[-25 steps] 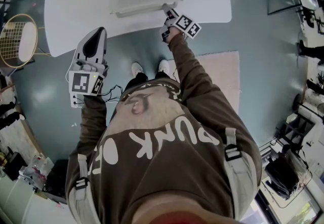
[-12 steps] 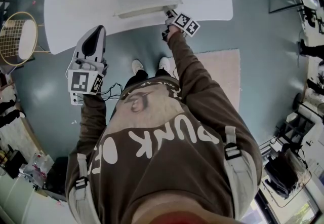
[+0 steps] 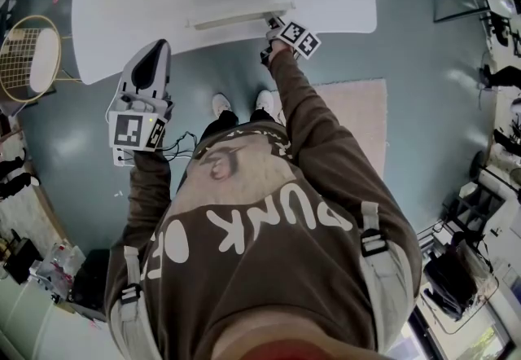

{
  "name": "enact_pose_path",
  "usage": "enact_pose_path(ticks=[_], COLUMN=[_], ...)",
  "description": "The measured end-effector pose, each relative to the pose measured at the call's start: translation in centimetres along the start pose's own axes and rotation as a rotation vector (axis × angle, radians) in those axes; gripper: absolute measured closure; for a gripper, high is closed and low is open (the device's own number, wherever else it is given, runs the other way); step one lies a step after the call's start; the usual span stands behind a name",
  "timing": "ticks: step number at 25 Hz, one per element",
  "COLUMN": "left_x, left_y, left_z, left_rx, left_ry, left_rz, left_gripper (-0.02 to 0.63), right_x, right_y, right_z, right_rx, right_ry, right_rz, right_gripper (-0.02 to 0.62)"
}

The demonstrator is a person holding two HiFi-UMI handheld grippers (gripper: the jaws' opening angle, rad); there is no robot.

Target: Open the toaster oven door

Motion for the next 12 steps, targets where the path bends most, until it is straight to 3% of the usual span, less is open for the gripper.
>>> enact_pose_path(ticks=[12], left_x=[-0.2], left_y=[-0.1], left_z=[-0.3], left_rx=[-0.002], left_ry=[0.000], left_rz=[0.000], left_gripper=[0.601], right_x=[1.0], right_y=[0.7], right_z=[0.1], right_rx=[0.036], right_ry=[0.019], right_rz=[0.064], right_gripper=[0.426])
Point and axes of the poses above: the fingertips, and each gripper's own axes: z forward along the fingers, x to its right, y out of its underside, the point moved 2 cm from there along -z, backward along the fingers, and after that the axes turned 11 degrees about x, right-handed, at the moved point
